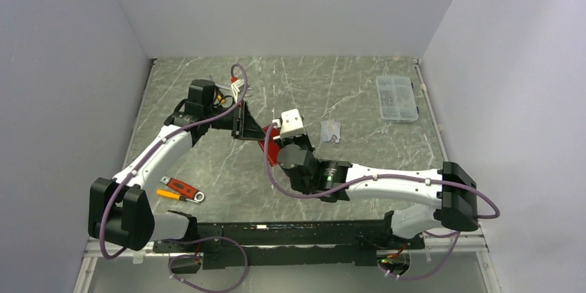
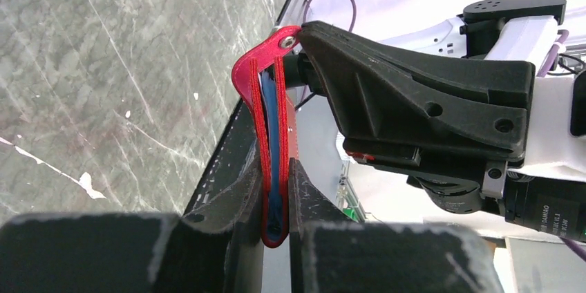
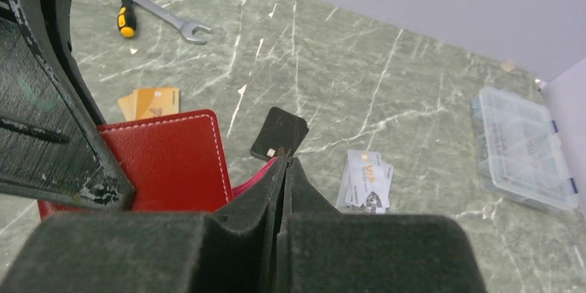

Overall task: Put the credit cards into the card holder
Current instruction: Open the card holder, then place the card holder at the center of the board, then move the credit card to the center of the board.

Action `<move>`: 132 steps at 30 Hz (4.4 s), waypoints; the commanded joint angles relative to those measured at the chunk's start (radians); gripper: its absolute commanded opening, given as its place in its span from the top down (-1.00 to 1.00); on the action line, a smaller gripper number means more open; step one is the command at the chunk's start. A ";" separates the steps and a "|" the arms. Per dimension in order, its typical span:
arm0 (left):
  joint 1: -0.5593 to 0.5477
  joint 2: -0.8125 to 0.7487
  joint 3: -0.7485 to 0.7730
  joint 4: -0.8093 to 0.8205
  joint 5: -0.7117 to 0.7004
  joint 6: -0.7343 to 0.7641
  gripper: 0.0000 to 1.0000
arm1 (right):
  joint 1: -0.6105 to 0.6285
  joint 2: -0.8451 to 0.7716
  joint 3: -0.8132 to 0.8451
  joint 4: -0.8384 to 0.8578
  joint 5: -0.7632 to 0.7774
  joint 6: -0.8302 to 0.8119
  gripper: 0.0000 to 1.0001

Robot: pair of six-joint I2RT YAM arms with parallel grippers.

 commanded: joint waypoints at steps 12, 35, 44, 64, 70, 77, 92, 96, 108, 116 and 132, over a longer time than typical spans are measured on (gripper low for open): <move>-0.180 0.215 0.050 -0.108 -0.141 0.381 0.83 | -0.075 -0.270 -0.098 -0.623 -0.215 0.685 0.21; -0.280 0.445 0.048 0.033 -0.355 0.566 -0.60 | -0.193 -0.357 -0.366 -0.562 -0.511 0.897 -0.22; -0.134 0.197 0.164 -0.276 -0.353 0.753 -0.99 | -0.332 -0.300 -0.299 -0.482 -0.646 0.760 -0.37; 0.134 0.126 0.133 -0.302 -0.627 0.897 -0.93 | -0.400 0.275 0.185 -0.409 -0.897 0.530 -0.52; 0.241 0.268 0.207 -0.208 -0.740 0.873 -0.68 | -0.507 0.441 0.334 -0.282 -1.099 0.548 -0.30; 0.244 0.343 0.240 -0.158 -0.784 0.995 -0.64 | -0.621 0.688 0.520 -0.134 -1.374 0.649 -0.32; 0.187 0.413 0.224 -0.004 -0.871 1.124 -0.64 | -0.656 0.970 0.712 -0.030 -1.530 0.774 -0.13; 0.186 0.468 0.286 -0.049 -0.881 1.139 -0.61 | -0.657 1.017 0.783 -0.047 -1.521 0.757 -0.13; 0.420 0.338 0.362 -0.326 -0.535 1.017 -0.55 | -0.540 1.097 1.072 -0.388 -1.118 0.390 -0.46; 0.592 0.239 0.399 -0.491 -0.395 1.007 -0.59 | -0.436 1.173 1.203 -0.467 -0.888 0.281 -0.48; 0.720 0.163 0.330 -0.547 -0.307 1.060 -0.59 | -0.370 1.217 1.203 -0.471 -0.752 0.209 -0.25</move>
